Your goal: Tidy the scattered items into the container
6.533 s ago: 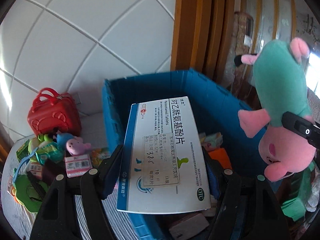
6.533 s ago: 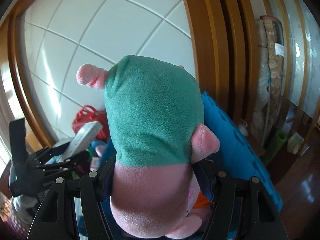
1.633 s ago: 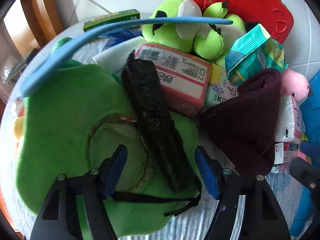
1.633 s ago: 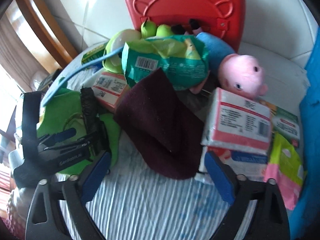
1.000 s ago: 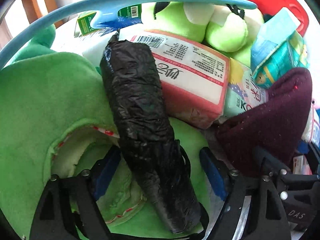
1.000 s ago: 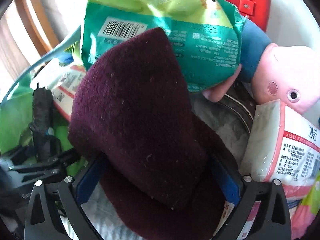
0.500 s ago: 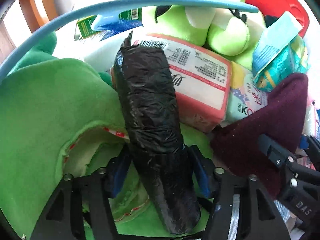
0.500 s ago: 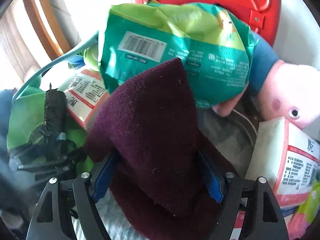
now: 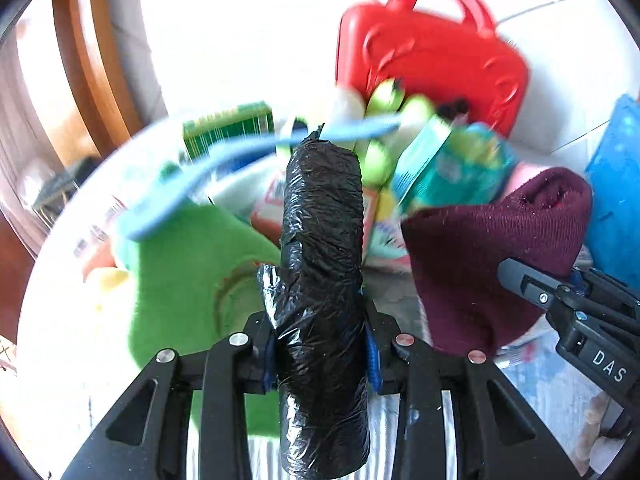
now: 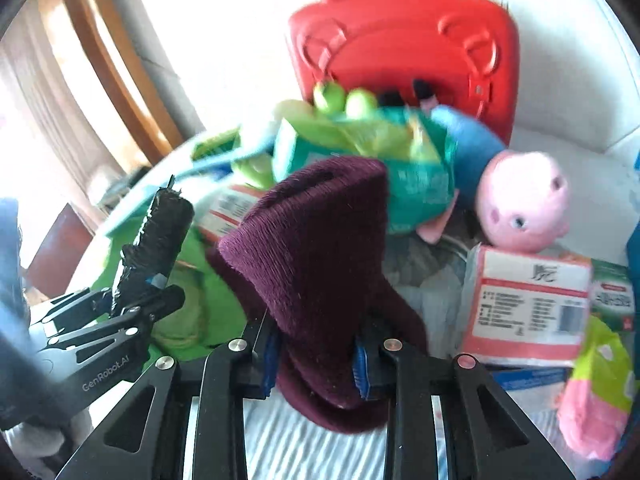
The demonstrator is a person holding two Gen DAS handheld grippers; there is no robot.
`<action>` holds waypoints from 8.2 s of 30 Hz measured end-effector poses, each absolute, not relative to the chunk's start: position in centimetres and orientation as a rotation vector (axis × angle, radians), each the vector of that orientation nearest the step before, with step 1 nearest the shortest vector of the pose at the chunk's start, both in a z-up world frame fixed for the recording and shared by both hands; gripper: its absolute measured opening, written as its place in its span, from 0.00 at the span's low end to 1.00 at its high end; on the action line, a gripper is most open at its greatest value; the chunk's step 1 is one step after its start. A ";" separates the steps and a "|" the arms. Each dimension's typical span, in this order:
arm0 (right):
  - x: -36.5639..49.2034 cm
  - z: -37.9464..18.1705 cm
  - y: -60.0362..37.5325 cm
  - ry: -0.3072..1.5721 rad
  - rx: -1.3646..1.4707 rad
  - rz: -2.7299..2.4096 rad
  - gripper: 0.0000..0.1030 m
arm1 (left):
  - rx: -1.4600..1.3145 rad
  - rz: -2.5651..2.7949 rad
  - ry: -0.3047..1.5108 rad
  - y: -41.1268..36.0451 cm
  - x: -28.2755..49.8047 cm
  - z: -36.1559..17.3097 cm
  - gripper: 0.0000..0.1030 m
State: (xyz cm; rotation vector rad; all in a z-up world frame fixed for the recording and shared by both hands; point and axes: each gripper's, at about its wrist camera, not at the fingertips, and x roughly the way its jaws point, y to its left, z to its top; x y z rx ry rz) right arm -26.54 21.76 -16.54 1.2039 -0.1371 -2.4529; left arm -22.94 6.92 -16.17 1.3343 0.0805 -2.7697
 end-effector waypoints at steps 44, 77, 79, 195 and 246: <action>0.1 4.9 21.0 -0.102 0.757 -2.887 0.27 | 1.018 -3.218 0.009 7.1 -0.6 -0.5 0.32; 7.4 6.9 65.8 -0.255 0.639 -3.158 0.27 | 1.311 -3.263 -0.320 54.9 -0.5 1.9 0.32; 7.6 5.3 67.0 -0.280 0.689 -3.147 0.27 | 1.362 -3.236 -0.334 55.9 -0.4 0.9 0.32; -14.7 -22.0 29.6 -0.216 1.452 -2.571 1.00 | 1.571 -2.820 -0.319 12.6 -14.0 -24.6 0.82; -23.6 -23.9 27.0 -0.261 1.221 -2.557 0.77 | 1.568 -2.822 -0.034 9.3 -20.4 -26.5 0.35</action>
